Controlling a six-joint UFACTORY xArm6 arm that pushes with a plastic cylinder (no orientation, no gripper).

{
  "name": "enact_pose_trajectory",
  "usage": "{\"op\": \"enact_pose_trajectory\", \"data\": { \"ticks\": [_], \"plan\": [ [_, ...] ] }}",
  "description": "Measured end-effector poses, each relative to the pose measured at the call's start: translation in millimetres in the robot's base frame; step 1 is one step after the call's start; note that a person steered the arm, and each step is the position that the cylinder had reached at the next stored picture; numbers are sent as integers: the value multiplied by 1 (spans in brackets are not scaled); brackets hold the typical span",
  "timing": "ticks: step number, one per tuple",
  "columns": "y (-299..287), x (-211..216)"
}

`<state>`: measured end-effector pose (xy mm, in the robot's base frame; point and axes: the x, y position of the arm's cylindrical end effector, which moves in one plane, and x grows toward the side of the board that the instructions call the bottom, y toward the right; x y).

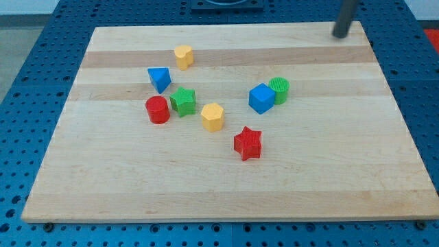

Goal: Place the arm towards the yellow heart

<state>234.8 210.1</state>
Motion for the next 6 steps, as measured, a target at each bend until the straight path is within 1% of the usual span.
{"op": "enact_pose_trajectory", "data": {
  "ticks": [5, 6],
  "plan": [
    [-308, 1],
    [-351, 17]
  ]
}}
